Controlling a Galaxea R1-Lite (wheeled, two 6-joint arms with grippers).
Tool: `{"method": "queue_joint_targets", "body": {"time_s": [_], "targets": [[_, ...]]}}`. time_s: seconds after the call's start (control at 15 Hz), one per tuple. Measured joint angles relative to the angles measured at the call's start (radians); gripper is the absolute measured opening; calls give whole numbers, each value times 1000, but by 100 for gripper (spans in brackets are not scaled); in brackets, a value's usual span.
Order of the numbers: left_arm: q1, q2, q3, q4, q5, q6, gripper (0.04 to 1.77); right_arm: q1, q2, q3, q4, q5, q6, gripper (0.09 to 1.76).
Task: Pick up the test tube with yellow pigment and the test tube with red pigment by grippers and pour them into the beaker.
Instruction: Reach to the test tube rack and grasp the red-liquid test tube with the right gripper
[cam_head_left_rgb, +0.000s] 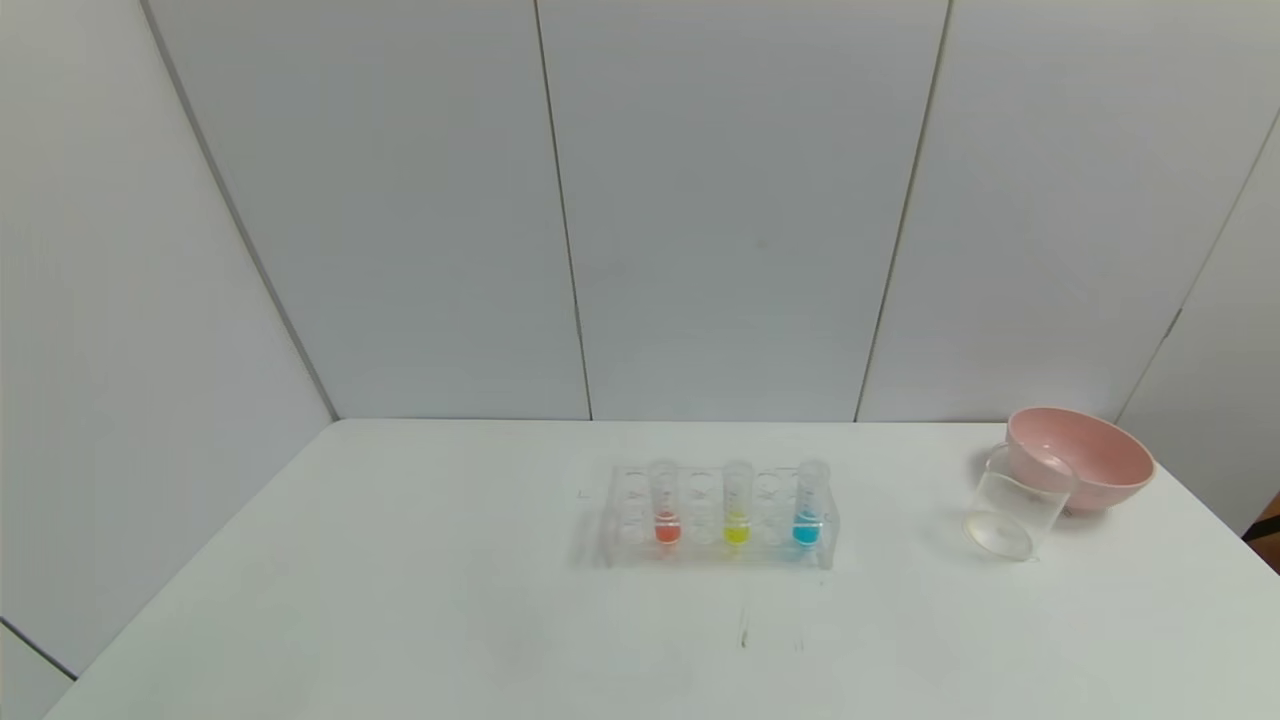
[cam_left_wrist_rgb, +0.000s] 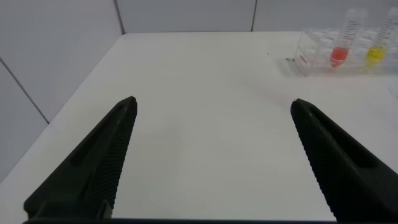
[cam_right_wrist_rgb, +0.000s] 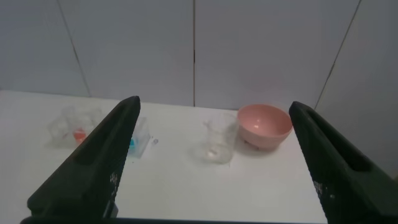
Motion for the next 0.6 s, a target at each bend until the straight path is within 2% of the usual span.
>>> {"method": "queue_joint_targets", "body": {"time_s": [0.2, 0.33, 0.4, 0.6], "targets": [[0, 0, 0, 0, 0, 0, 176, 12, 278, -149, -169, -2, 0, 171], [0, 0, 0, 0, 0, 0, 176, 68, 441, -211, -266, -54, 1, 171], [0, 0, 0, 0, 0, 0, 176, 130, 510, -229, -310, -112, 3, 171], [0, 0, 0, 0, 0, 0, 176, 404, 680, -246, -449, -364, 14, 171]]}}
